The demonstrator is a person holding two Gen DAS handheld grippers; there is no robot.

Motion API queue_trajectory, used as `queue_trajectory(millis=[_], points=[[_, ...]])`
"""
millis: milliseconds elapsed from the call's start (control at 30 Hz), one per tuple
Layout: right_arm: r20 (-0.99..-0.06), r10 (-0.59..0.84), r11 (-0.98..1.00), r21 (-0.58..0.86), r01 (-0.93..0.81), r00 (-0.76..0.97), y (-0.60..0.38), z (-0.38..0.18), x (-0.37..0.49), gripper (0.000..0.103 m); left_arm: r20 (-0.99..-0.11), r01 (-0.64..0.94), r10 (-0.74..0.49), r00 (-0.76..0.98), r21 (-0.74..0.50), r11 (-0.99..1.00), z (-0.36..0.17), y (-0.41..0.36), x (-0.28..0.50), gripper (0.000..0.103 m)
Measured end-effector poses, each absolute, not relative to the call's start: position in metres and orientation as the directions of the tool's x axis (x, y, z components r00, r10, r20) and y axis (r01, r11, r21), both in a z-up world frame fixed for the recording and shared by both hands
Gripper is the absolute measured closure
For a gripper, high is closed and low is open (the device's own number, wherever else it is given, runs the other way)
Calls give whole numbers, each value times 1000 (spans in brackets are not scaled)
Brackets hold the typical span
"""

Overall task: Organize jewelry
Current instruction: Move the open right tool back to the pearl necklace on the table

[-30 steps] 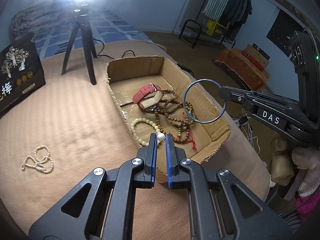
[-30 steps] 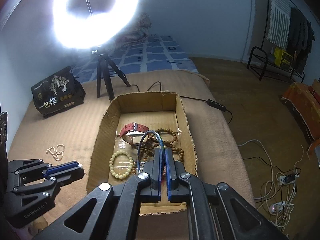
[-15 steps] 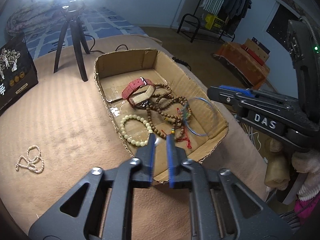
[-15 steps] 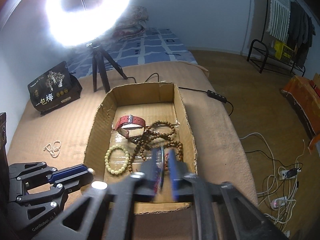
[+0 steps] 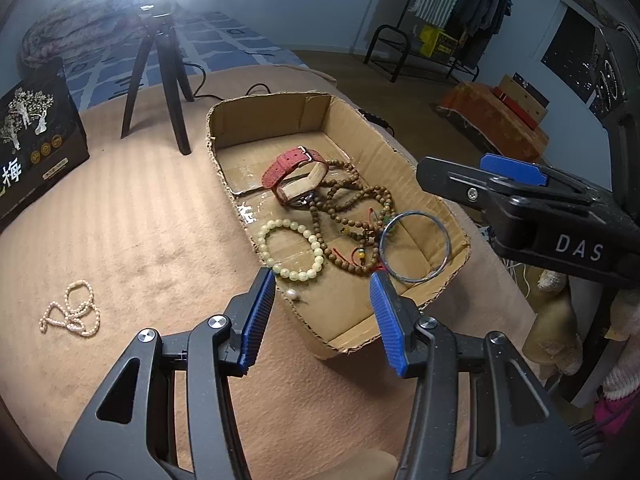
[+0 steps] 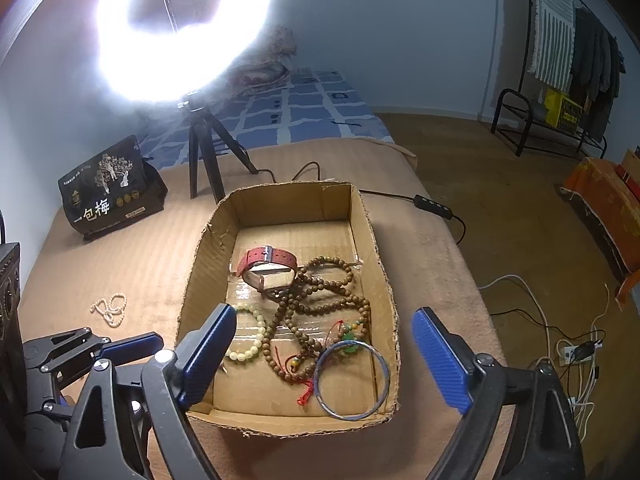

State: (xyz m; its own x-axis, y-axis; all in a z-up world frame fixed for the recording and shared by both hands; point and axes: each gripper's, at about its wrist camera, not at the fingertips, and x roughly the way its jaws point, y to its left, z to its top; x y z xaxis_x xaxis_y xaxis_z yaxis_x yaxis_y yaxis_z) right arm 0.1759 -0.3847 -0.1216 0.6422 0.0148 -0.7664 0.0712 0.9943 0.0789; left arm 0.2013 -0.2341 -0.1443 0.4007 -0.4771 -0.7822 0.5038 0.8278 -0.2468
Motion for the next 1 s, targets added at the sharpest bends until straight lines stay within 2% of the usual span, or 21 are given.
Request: queue_trajectory(millis=[100,500,1000], points=[[-765,19,993,88,75,644,-385,-122,175,5,-781,502,-474,407,-242,830,-143,-230,200,53],[-745,72,989,139,48,664,-374,-112,171,4,-776,473,-445,448,-217,854,-129,-193,195,53],[-726,200,975,215,-60,658,-324,-104,175,4,-777,367,-357,519,-175,914,-122,-79,185,53]])
